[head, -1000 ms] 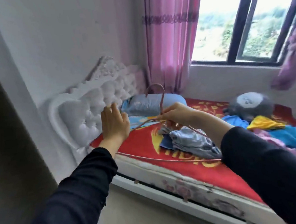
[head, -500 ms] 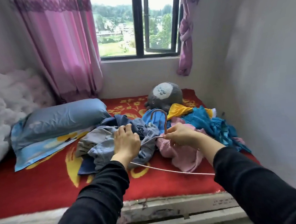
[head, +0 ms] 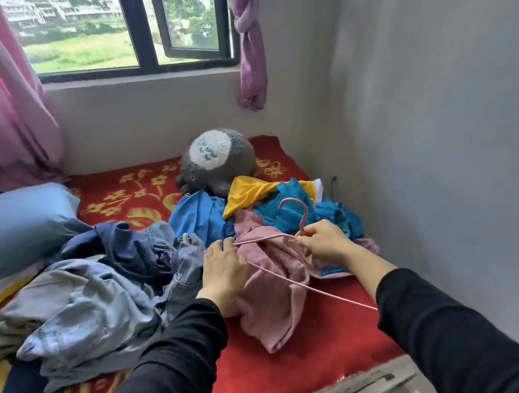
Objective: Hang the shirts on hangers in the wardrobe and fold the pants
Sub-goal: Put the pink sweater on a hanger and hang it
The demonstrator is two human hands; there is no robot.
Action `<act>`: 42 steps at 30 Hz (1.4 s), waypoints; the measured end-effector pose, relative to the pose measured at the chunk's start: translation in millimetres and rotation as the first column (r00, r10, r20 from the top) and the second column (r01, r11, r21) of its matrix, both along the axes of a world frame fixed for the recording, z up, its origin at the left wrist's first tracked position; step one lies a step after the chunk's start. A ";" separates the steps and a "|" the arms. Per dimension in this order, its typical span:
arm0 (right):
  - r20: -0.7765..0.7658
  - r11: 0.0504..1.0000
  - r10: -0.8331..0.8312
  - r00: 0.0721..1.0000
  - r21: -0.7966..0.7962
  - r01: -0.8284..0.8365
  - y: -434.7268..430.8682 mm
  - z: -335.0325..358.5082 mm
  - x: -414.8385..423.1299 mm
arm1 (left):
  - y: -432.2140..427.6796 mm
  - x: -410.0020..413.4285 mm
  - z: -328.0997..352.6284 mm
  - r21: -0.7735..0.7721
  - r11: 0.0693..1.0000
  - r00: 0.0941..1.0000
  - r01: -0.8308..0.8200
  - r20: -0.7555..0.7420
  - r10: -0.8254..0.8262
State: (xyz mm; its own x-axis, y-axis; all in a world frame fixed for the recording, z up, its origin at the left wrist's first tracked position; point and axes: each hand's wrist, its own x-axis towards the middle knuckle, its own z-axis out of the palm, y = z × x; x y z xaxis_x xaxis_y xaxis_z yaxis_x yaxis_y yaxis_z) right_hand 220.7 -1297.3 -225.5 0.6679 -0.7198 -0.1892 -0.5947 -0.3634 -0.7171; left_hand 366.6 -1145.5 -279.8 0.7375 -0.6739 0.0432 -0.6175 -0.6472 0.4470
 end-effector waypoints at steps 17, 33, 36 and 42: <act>-0.020 0.998 -0.058 0.998 0.002 0.058 -224.6 -143.0 116.9 | -217.3 78.4 -161.5 0.239 0.969 0.966 -0.061 -0.230 0.118; -0.093 0.988 -0.051 0.994 0.144 0.064 -230.7 -209.7 136.6 | -193.7 100.9 -234.7 0.457 0.858 0.759 -0.235 -0.465 0.456; -0.081 0.979 -0.046 0.996 0.196 0.061 -222.6 -194.3 140.6 | -189.2 122.0 -196.6 0.280 0.896 0.620 -0.344 -0.649 0.441; -0.066 0.968 0.011 0.998 0.251 0.006 -205.8 -130.2 145.4 | -192.9 146.2 -64.7 -0.010 0.879 0.467 -0.476 -0.850 0.243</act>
State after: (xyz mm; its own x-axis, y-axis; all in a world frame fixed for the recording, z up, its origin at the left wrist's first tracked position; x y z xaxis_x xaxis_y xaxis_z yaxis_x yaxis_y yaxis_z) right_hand 366.2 -1503.1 -355.7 0.6492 -0.6423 -0.4074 -0.6436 -0.1785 -0.7442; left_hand 512.8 -1338.4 -344.5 0.6979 -0.3955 -0.5972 0.3528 -0.5359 0.7671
